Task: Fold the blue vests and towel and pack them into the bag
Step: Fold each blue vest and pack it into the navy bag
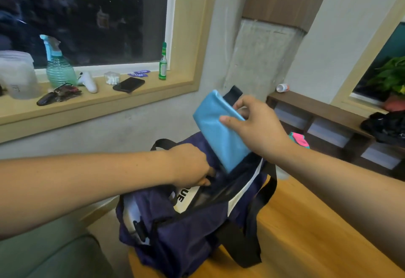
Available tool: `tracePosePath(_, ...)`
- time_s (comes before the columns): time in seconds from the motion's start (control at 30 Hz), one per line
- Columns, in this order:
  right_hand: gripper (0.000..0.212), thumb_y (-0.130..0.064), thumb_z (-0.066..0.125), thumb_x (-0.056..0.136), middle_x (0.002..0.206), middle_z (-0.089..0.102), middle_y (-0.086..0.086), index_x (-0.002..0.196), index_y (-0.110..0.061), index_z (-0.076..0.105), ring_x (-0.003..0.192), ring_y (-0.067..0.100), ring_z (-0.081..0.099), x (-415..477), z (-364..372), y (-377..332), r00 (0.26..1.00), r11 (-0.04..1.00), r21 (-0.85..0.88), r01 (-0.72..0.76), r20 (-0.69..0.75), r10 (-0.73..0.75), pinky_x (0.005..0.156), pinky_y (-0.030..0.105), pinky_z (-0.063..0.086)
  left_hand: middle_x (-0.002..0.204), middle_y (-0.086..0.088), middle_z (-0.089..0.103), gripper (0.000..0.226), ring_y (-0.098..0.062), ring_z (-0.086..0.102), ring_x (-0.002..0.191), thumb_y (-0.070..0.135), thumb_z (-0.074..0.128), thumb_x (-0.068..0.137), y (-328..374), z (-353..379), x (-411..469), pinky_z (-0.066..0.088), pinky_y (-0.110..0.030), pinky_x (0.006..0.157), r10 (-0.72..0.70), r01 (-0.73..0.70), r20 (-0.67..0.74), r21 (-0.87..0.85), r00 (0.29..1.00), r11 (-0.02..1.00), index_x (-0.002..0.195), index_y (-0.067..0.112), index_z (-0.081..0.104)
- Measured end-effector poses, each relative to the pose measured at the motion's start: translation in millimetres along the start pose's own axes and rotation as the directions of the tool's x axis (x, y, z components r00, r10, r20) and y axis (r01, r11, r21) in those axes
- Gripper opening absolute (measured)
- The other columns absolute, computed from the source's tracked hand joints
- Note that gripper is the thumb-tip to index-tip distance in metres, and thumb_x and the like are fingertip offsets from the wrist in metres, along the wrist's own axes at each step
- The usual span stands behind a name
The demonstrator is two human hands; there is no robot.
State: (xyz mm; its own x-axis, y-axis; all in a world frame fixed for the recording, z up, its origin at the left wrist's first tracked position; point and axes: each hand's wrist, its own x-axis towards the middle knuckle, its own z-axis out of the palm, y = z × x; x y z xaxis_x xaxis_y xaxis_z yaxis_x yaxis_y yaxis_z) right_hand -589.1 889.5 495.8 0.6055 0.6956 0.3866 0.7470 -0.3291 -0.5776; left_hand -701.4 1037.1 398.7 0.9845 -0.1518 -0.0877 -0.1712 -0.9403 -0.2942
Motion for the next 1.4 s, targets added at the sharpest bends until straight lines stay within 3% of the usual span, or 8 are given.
tracePosePath(0.17,0.030,-0.042,0.080,0.093,0.090,0.069,-0.005,0.101,-0.025,0.057,0.083,0.012,0.064,-9.2,-7.9,19.2,0.982,0.954,-0.275,0.117,0.178,-0.069,0.063,0.021,0.044,0.107,-0.008,0.072,0.043,-0.037,0.068,0.098,0.053,0.031,0.112,5.9,0.7,3.6,0.053,-0.044,0.080,-0.003,-0.005,0.089,0.089,0.996,0.996,0.137,0.030,0.056)
tracePosePath(0.33,0.031,-0.039,0.079,0.094,0.096,0.069,-0.002,0.104,-0.022,0.055,0.088,0.019,0.064,-9.4,-11.1,27.8,0.952,0.923,-0.348,0.162,0.300,-0.054,0.073,0.036,0.052,0.104,-0.008,0.070,0.049,-0.033,0.067,0.095,0.056,0.033,0.109,17.9,-18.5,6.6,0.045,-0.040,0.070,-0.039,0.030,0.056,0.157,0.998,0.987,0.138,0.023,0.054)
tracePosePath(0.5,0.035,-0.040,0.080,0.093,0.108,0.069,0.001,0.107,-0.021,0.054,0.097,0.024,0.064,-5.4,-17.6,33.7,0.942,0.911,-0.385,0.149,0.334,-0.012,0.081,0.040,0.054,0.093,-0.006,0.059,0.029,-0.033,0.063,0.090,0.038,0.063,0.093,3.4,-50.6,-1.5,0.037,-0.036,0.066,-0.172,0.171,0.035,0.016,0.984,0.985,0.117,0.023,0.057)
tracePosePath(0.73,0.033,-0.038,0.080,0.094,0.115,0.071,0.005,0.111,-0.019,0.058,0.099,0.026,0.065,7.4,-29.6,31.2,0.935,0.897,-0.425,0.120,0.353,0.042,0.086,0.043,0.057,0.097,-0.002,0.059,0.004,-0.032,0.062,0.096,0.027,0.049,0.099,-43.6,-87.5,-9.7,0.048,-0.037,0.070,-0.365,0.357,-0.084,-0.097,0.927,0.929,0.095,0.029,0.050)
tracePosePath(0.87,0.030,-0.033,0.079,0.095,0.111,0.068,0.003,0.110,-0.016,0.060,0.098,0.024,0.063,15.5,-25.5,12.6,0.882,0.885,-0.425,0.191,0.470,0.036,0.076,0.035,0.048,0.111,-0.002,0.068,0.030,-0.030,0.065,0.104,0.016,0.050,0.095,-64.3,-87.7,-7.7,0.055,-0.040,0.085,-0.490,0.456,-0.161,-0.209,0.857,0.865,0.104,0.031,0.074)
tracePosePath(1.03,0.024,-0.030,0.080,0.094,0.089,0.058,-0.006,0.104,-0.015,0.062,0.080,0.016,0.054,27.0,5.7,-7.4,0.785,0.870,-0.397,0.293,0.619,0.018,0.065,0.029,0.040,0.134,-0.013,0.067,0.041,-0.033,0.060,0.124,0.015,0.048,0.099,-69.4,-90.5,-1.6,0.052,-0.038,0.097,-0.561,0.501,-0.181,-0.292,0.808,0.815,0.133,0.022,0.070)
tracePosePath(1.27,0.026,-0.018,0.064,0.103,0.128,0.068,0.010,0.126,-0.005,0.066,0.117,0.030,0.065,30.3,77.8,10.3,0.725,0.657,-0.665,0.354,0.639,0.256,0.087,0.032,0.048,0.137,-0.011,0.067,0.044,-0.032,0.060,0.125,0.013,0.048,0.099,-62.1,-93.5,-3.5,0.050,-0.038,0.100,-0.534,0.476,-0.172,-0.287,0.828,0.831,0.137,0.021,0.068)
tracePosePath(1.4,0.029,-0.015,0.060,0.101,0.138,0.064,0.006,0.130,-0.014,0.067,0.130,0.030,0.059,17.8,93.7,25.4,0.795,0.514,-0.774,0.370,0.550,0.256,0.111,0.044,0.048,0.142,-0.009,0.064,0.045,-0.031,0.058,0.129,0.012,0.045,0.102,-62.4,-89.8,-6.1,0.047,-0.036,0.102,-0.523,0.458,-0.175,-0.308,0.834,0.834,0.141,0.022,0.066)
